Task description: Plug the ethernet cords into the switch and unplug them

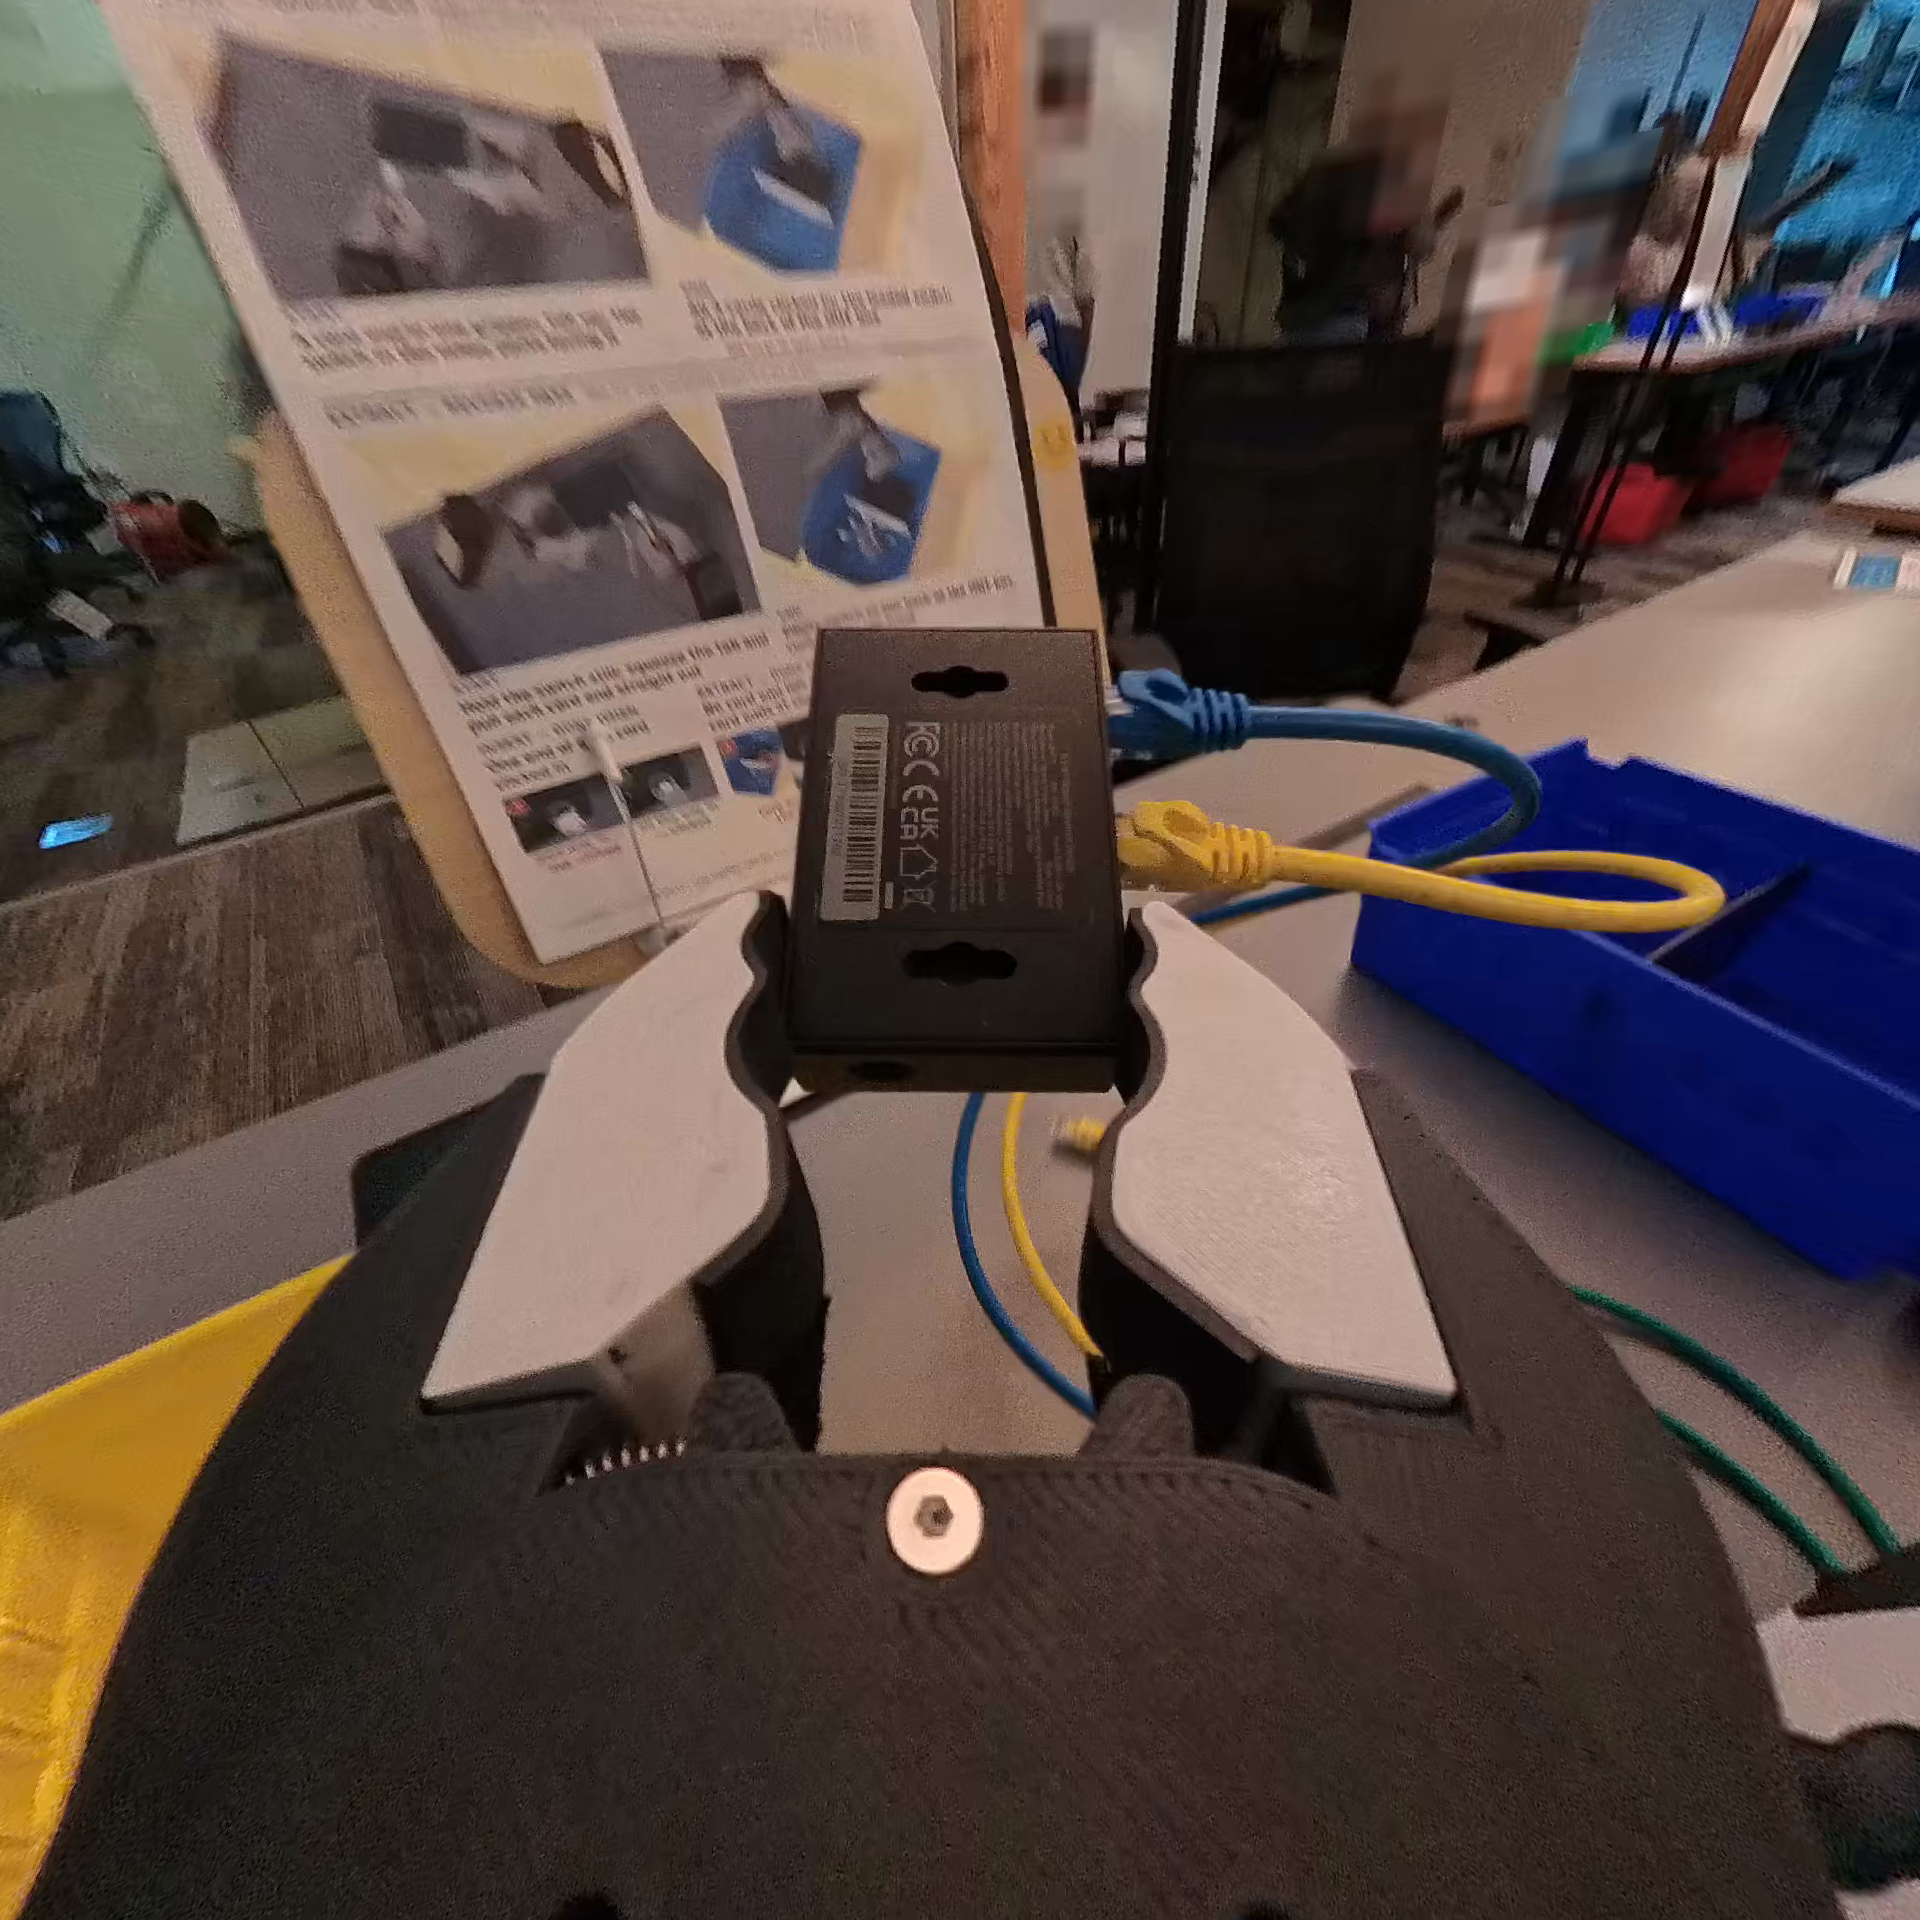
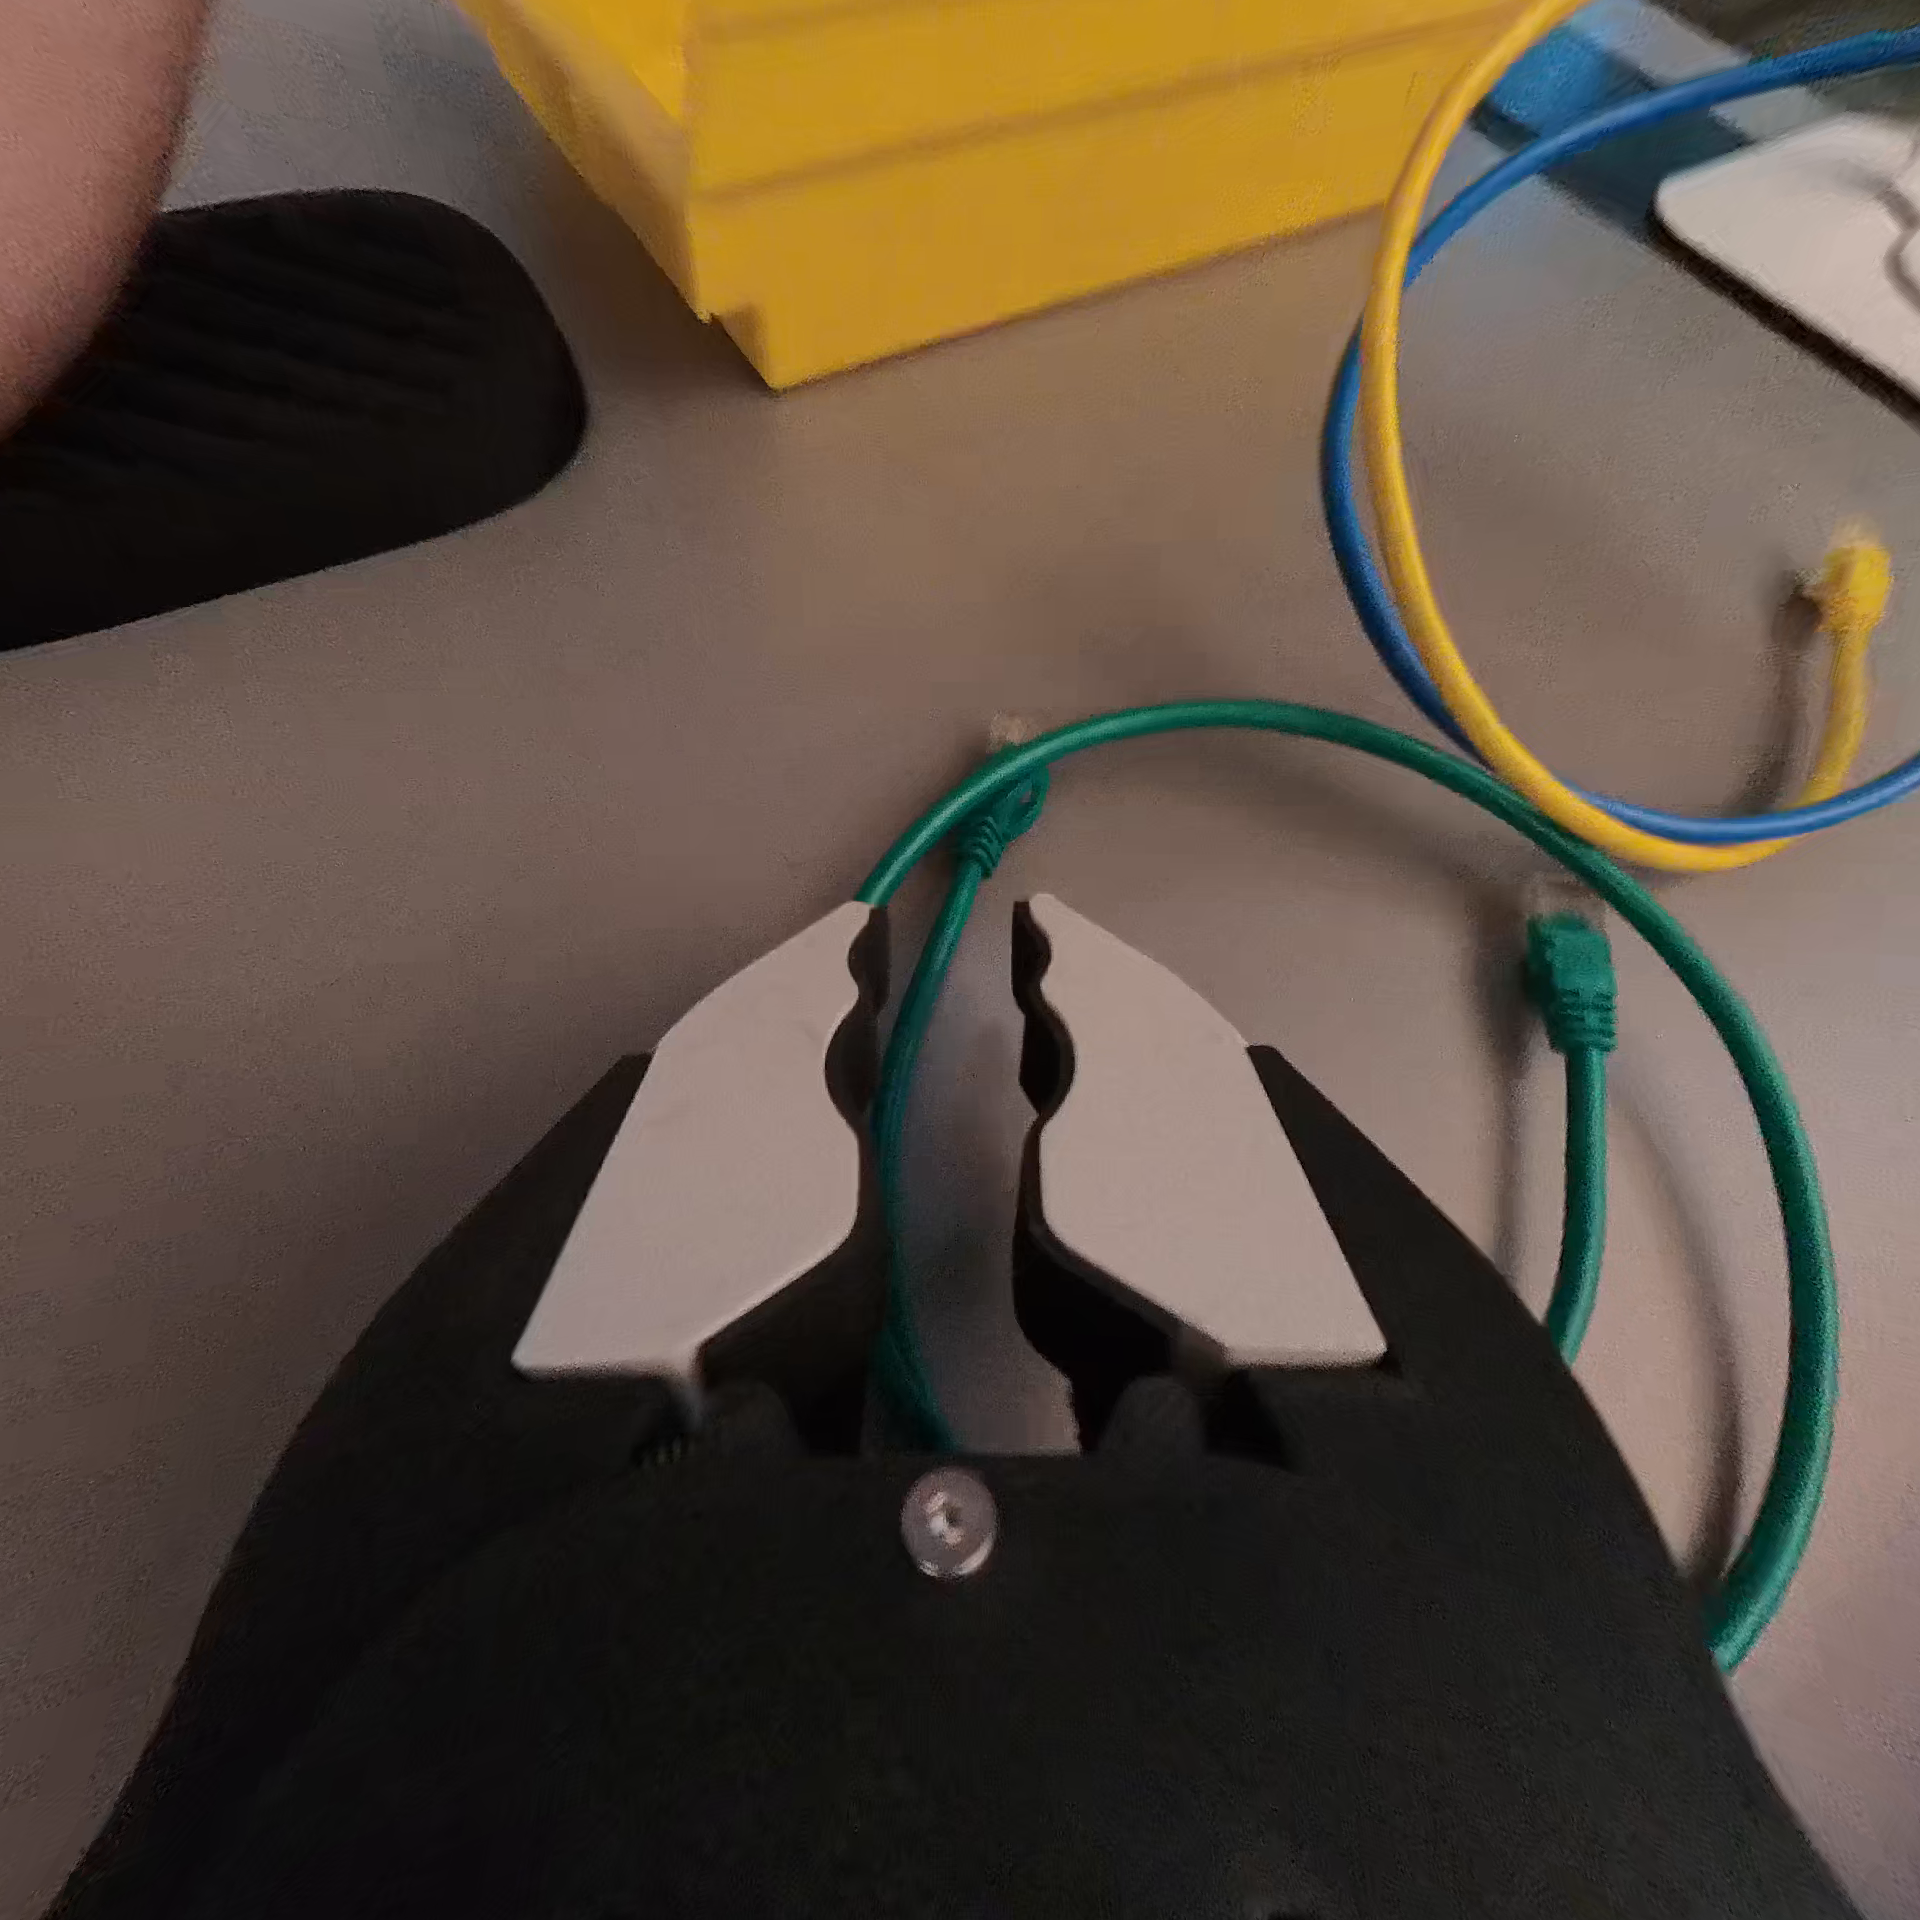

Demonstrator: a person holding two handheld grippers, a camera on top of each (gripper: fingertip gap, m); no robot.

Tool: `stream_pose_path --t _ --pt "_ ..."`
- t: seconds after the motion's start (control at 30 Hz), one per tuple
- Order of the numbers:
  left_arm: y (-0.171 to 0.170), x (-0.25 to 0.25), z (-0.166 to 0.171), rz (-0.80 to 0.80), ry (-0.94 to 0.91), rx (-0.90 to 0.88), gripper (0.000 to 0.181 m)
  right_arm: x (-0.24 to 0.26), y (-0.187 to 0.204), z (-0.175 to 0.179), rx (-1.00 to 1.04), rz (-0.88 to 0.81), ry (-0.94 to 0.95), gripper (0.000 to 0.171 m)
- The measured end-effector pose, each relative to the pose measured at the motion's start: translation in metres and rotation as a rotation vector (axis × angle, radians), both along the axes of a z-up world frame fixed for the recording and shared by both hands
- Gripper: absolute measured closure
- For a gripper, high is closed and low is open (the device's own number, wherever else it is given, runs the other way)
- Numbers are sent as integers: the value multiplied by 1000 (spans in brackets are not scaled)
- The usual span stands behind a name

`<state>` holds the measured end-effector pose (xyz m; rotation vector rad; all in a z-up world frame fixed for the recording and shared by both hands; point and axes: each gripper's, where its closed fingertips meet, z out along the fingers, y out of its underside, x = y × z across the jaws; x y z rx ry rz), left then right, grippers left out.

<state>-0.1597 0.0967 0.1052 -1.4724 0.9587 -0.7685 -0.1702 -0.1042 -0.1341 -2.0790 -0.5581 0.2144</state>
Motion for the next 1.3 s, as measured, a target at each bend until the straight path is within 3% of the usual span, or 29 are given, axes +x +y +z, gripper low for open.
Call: stream_pose_path --t 0.17,0.3,0.4,0.53,0.57,0.67,0.8,0.9,1.0,1.2,1.3 --pt "-2 26 -35 30 178 31 121 78 15 17 38 -278 -119 145" --pt "-1 37 -54 66 273 86 121 107 23 32 4 -375 26 152" --pt "-1 41 -61 57 282 69 121 135 25 9 -124 -440 -51 147" --pt "-3 43 -67 40 288 30 121 141 25 -27 -294 -443 -4 146" --pt "-3 44 -70 41 299 26 121 133 25 -25 -290 -405 46 162" --pt "-5 47 -84 36 345 -17 121 106 -12 -25 -490 -273 115 162" --pt "-8 56 -118 12 437 -111 121 99 -77 -6 -594 -225 -22 163" --pt "-15 64 -153 -24 530 -189 121 108 -101 23 -542 -269 -116 163" --pt "-23 70 -181 -57 575 -228 121 124 -99 63 -384 -344 -192 163" --pt "-38 75 -229 -137 644 -395 121 145 -54 124 80 -381 -331 163" --pt "-44 81 -221 -191 551 -477 112 156 -34 143 307 -403 -469 164"
